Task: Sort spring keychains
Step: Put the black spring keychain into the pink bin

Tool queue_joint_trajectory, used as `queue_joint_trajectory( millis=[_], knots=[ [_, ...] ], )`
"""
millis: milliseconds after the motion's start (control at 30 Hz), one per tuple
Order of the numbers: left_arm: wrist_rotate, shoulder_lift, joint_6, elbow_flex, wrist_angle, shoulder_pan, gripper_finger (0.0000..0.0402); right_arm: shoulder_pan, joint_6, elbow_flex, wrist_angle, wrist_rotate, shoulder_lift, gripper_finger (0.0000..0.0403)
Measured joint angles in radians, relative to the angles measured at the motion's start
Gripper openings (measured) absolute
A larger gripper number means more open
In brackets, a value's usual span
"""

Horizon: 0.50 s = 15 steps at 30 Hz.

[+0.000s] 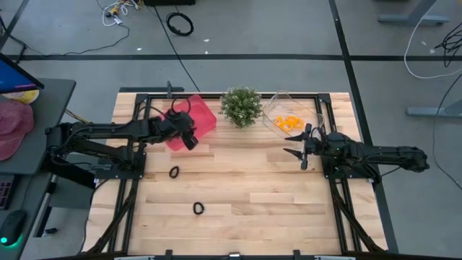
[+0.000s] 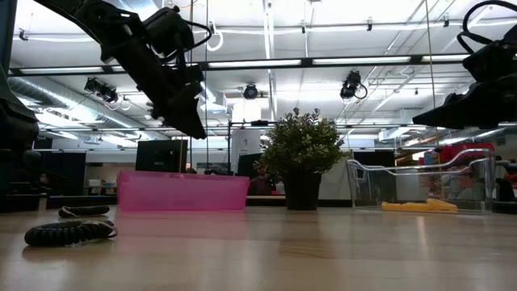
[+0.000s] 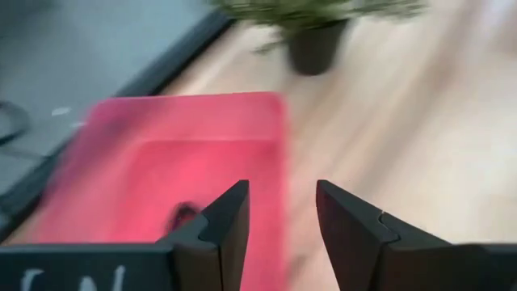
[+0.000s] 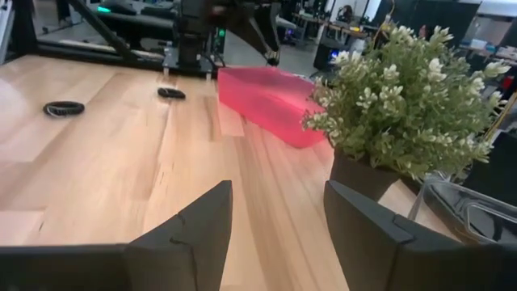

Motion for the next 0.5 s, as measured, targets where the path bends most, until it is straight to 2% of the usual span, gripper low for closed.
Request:
queue_joint_trajectory(
  millis=[300,500],
  knots=[
    [0.285,0.000,0.004,0.000,0.080,-0.001,0.0149,0.000,-0.001,0.000,0.015,0.000,0.005,0.0199],
    [0.461,0.000,-0.002,0.000,0.081,-0.058,0.0149,0.000,-0.001,0.000,0.060,0.000,0.005,0.0199]
  ],
)
